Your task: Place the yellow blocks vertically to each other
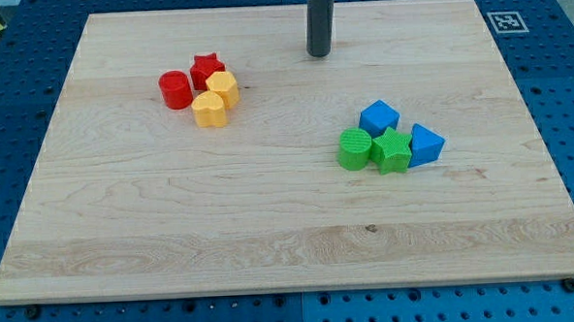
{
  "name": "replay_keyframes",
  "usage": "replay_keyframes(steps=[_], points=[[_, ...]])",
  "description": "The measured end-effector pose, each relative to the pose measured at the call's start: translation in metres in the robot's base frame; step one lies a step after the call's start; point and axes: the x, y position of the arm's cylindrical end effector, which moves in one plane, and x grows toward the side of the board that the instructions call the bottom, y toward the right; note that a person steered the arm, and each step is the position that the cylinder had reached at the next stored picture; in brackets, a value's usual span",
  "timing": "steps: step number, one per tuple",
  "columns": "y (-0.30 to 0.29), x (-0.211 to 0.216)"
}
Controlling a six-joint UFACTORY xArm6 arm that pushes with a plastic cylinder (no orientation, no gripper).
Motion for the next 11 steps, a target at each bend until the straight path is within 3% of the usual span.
replay_keyframes(steps=[4, 5, 7, 9, 10, 11], points=[[0.002, 0.004], [0.007, 0.037], [-0.055, 0.096], [-0.074, 0.149], [-0.125, 0.161], [-0.16, 0.144]])
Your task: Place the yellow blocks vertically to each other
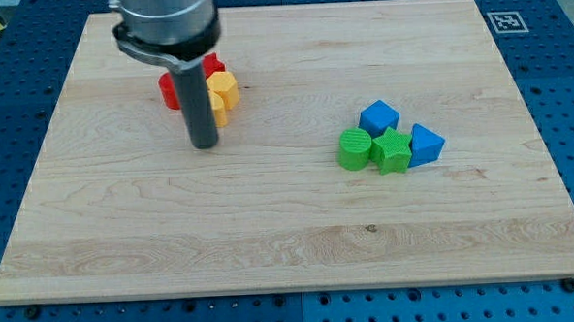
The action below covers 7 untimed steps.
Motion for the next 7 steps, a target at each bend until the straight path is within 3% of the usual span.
replay_keyframes(steps=[4, 7], points=[[0.003, -0.086], [0.085, -0.101]])
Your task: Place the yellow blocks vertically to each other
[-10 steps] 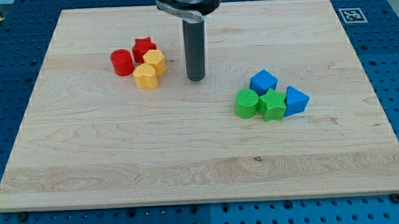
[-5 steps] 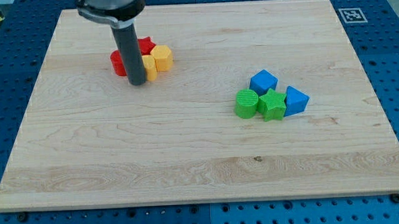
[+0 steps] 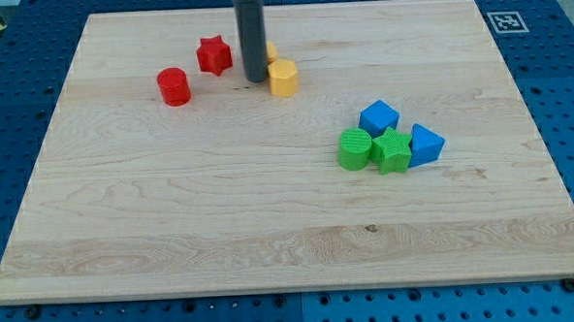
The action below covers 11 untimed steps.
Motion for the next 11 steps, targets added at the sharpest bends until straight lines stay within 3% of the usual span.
replay_keyframes(steps=[3, 5, 7, 9, 10, 11], points=[[-0.052, -0.037], [0.0, -0.027], [0.007, -0.035], [0.021, -0.08], [0.023, -0.081], [-0.003, -0.041]])
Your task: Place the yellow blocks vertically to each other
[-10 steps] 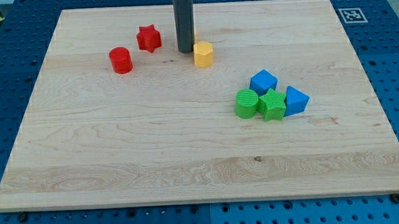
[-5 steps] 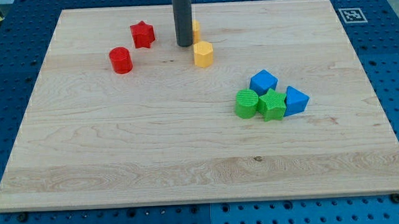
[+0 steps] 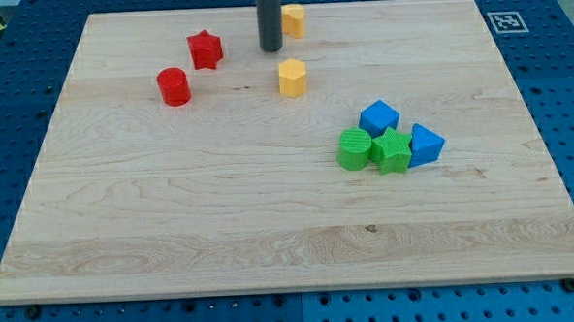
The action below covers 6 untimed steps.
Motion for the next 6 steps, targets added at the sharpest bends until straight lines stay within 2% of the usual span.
replay_keyframes(steps=[1, 2, 3, 5, 6], points=[[-0.024, 0.041], [0.007, 0.085], [0.035, 0.09], [0.012, 0.058], [0.023, 0.06]])
